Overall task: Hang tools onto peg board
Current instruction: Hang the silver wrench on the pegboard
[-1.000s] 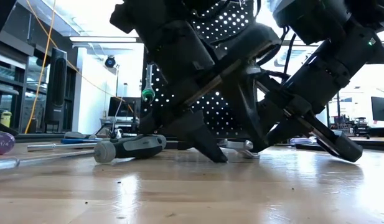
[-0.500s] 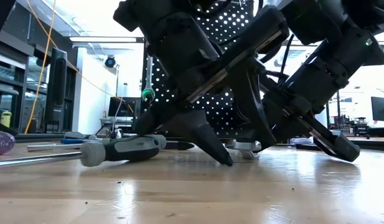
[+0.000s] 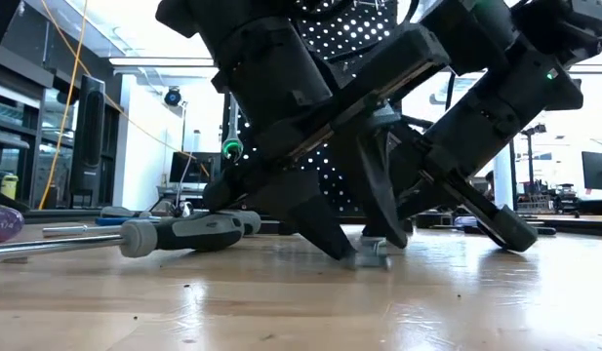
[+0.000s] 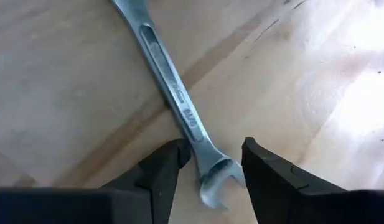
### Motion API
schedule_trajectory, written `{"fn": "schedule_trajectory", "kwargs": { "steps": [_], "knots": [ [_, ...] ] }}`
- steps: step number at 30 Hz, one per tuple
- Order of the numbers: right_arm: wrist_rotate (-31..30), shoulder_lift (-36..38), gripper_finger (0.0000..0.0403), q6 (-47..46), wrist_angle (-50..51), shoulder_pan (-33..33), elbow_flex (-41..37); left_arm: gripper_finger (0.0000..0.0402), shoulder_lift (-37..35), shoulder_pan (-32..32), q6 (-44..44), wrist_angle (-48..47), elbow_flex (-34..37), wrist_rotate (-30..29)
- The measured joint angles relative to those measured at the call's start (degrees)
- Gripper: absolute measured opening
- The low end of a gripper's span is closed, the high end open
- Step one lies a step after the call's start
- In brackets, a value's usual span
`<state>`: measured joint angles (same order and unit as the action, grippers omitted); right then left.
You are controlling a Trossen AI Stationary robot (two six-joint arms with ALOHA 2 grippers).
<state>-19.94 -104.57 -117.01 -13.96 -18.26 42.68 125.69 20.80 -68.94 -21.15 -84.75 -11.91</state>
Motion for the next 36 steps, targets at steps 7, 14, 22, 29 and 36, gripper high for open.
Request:
{"fn": "schedule_trajectory", "kwargs": {
  "steps": [7, 14, 22, 29, 36],
  "knots": [
    [-0.61, 0.00, 0.0000, -1.27, -0.21, -0.04, 0.00, 0.0035, 0.88, 0.00, 3.15, 0.22, 0.11, 0.41],
    [-1.11, -0.07, 0.0000, -3.29, -2.65, 0.07, -0.08, 0.0002, 1.60, -0.27, 2.43, 1.83, 0.05, 1.96],
    [-1.79, 0.09, 0.0000, 0.89, 1.32, -0.26, 0.04, 0.0001, -1.39, 0.76, 4.59, -4.19, 0.28, -1.10],
    [-0.95, 0.20, 0.0000, 3.68, 6.07, -1.25, 0.15, 0.0000, -3.30, 0.64, 10.32, -13.09, 0.24, -2.30],
    [-3.89, 0.22, 0.0000, -3.16, 10.62, -4.59, 0.11, 0.0000, -4.52, 0.57, 13.77, -25.55, 0.34, -6.06]
  ]
}}
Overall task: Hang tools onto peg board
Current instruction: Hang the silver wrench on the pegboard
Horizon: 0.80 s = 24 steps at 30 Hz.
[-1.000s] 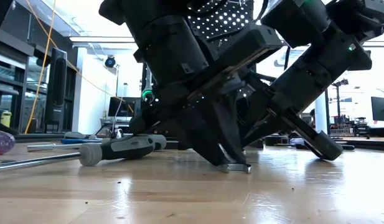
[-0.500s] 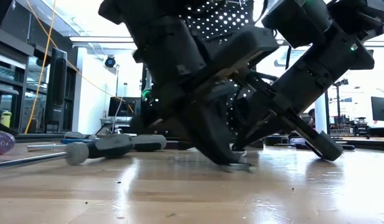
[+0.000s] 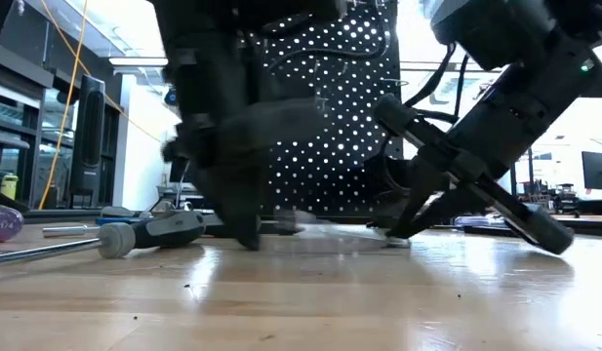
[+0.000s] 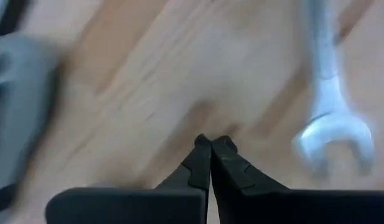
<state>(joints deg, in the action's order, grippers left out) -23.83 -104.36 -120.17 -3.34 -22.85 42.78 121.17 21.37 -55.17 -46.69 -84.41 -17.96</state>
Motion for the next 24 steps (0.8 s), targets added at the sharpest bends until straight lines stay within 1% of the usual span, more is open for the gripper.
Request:
{"fn": "schedule_trajectory", "kwargs": {
  "steps": [4, 10, 15, 16, 21, 24],
  "knots": [
    [-0.88, -0.07, 0.0000, -2.46, -0.28, -0.95, -0.09, 0.0000, -0.25, -0.62, 2.98, -1.94, 0.05, -1.95],
    [-0.18, -0.13, 0.0000, -2.35, -4.91, -1.01, -0.13, 0.0000, -0.99, -2.23, 6.45, -4.86, 0.03, -2.59],
    [-0.85, -0.13, 0.0000, -6.74, -4.86, -1.10, -0.11, 0.0000, -5.14, -2.52, 9.33, -5.05, 0.03, -3.93],
    [-0.99, -0.13, 0.0000, -7.05, -4.80, -1.10, -0.11, 0.0000, -6.03, -2.52, 9.19, -4.04, -0.04, -3.22],
    [-1.32, -0.13, 0.0000, -7.81, -4.88, -0.09, -0.11, 0.0002, -7.57, -1.78, 8.67, 3.95, -0.08, 4.83],
    [-1.56, -0.13, 0.0000, -8.53, -5.95, 1.17, -0.11, 0.0015, -7.57, -0.19, 6.41, 8.59, -0.08, 5.59]
  ]
}}
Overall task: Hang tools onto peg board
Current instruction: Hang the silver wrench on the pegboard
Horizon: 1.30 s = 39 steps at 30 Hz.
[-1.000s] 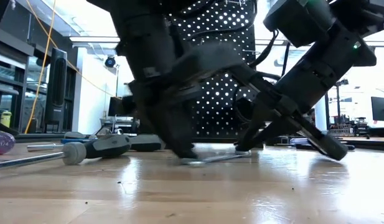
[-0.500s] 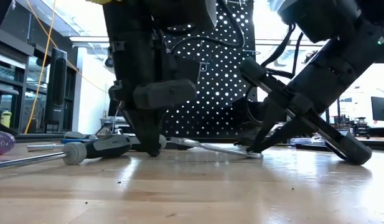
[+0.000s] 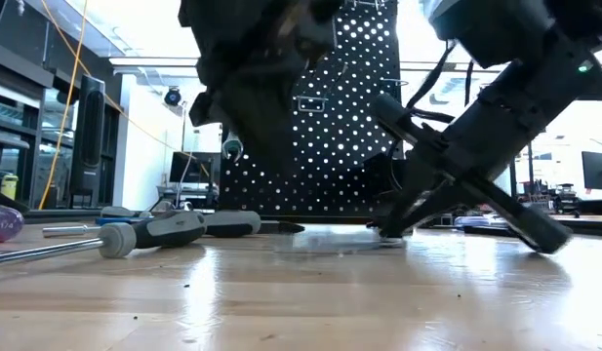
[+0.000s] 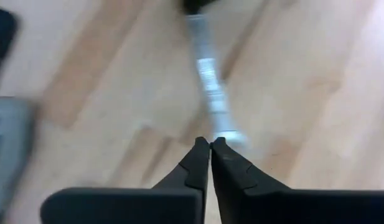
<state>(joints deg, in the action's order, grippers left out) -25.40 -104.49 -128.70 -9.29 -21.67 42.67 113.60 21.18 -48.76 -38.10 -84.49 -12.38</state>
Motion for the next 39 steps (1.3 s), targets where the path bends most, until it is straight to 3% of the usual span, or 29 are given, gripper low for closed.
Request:
{"fn": "schedule_trajectory", "kwargs": {
  "steps": [8, 15, 20, 31, 39],
  "knots": [
    [-0.32, -0.04, 0.0000, -0.13, -1.58, 3.64, -0.04, 0.0090, 2.06, 5.11, -3.55, 2.11, 0.35, -9.35],
    [-0.46, -0.24, 0.0000, 6.21, -7.90, 3.80, -0.15, 0.0149, 2.80, 6.00, -10.29, 2.38, 0.34, -7.80],
    [1.92, 0.08, 0.0000, 14.43, -7.89, 3.45, -0.17, 0.0156, 2.80, 6.02, -11.17, 2.40, 0.33, -4.87],
    [0.08, 8.60, 0.0000, 39.03, 0.09, 6.43, -0.11, 0.0156, 2.80, 6.75, -11.18, 2.35, 0.33, -4.42],
    [7.64, 6.10, 0.0000, 46.40, 2.11, 6.91, -0.11, 0.0156, 2.80, 6.74, -11.18, 2.45, 0.33, -4.66]
  ]
}}
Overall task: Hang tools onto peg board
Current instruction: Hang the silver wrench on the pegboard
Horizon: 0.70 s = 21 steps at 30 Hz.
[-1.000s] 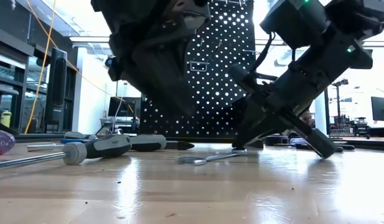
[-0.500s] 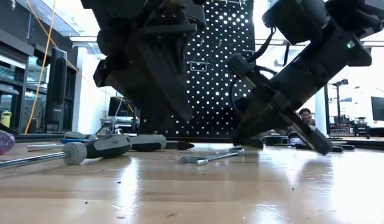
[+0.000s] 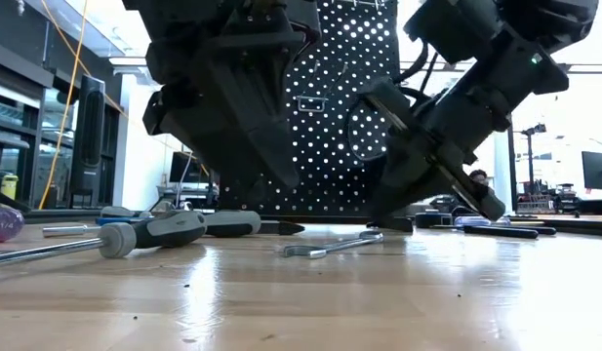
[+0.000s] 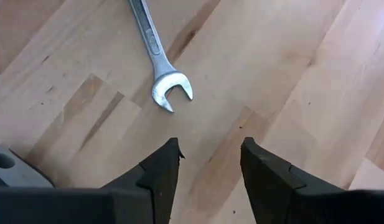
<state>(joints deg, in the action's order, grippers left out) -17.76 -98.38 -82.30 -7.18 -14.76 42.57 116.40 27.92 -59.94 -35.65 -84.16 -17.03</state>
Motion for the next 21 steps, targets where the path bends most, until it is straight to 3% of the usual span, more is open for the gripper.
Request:
{"fn": "schedule_trajectory", "kwargs": {
  "steps": [21],
  "knots": [
    [0.15, -0.31, 0.0000, 8.62, -0.83, 0.17, 0.11, 0.0156, -0.02, -0.15, -1.42, -0.01, -0.02, -0.39]
  ]
}}
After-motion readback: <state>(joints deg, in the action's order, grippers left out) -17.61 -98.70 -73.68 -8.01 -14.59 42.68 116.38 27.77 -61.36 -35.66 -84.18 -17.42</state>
